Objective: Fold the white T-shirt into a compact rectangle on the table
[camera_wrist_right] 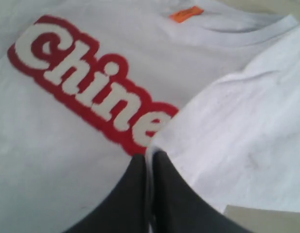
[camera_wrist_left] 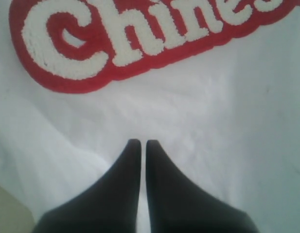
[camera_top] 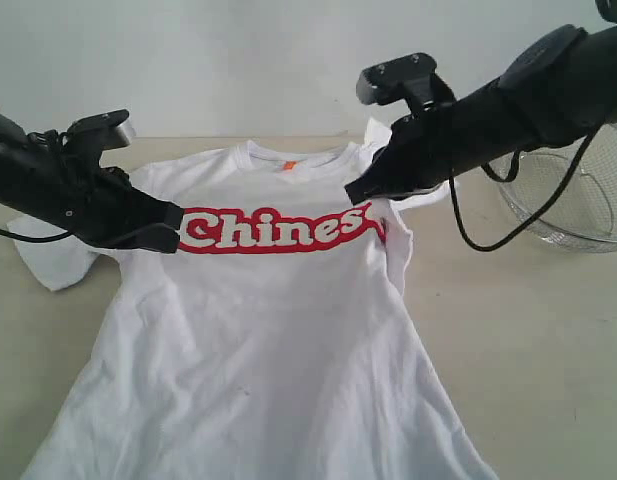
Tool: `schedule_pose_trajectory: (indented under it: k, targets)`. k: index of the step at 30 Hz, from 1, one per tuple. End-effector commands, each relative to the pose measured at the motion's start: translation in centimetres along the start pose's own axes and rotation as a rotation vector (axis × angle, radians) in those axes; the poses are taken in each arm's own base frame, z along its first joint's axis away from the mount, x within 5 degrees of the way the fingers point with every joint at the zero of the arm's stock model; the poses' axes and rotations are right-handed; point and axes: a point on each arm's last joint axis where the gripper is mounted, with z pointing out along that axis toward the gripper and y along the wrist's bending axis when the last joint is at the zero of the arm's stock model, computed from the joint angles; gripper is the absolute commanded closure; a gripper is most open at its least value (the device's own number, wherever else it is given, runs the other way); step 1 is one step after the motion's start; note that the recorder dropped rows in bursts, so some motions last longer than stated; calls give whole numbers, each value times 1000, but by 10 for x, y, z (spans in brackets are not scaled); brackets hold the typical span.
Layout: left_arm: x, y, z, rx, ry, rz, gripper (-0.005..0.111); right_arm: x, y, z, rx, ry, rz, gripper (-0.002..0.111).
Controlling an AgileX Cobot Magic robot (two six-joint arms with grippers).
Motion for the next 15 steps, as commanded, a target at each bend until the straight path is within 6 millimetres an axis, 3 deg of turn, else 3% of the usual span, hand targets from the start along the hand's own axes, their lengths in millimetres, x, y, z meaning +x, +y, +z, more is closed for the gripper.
schedule_pose_trajectory:
  k: [1,4,7,12,15]
  targets:
    - [-1,-3,-2,10,-7,-3,102,16,14,15,-114,141,-90,108]
    - [-1,-3,-2,11,-8,-5,102,21,26,28,-115,182,-185,108]
    - [-1,-3,-2,11,-8,-5,102,10,33,35,-107,157,-216,108]
    - [-1,-3,-2,11,-8,-5,102,-3,34,42,-116,152,-220,108]
    - [-1,-3,-2,11,-8,-5,102,2,33,52,-147,216,-196,108]
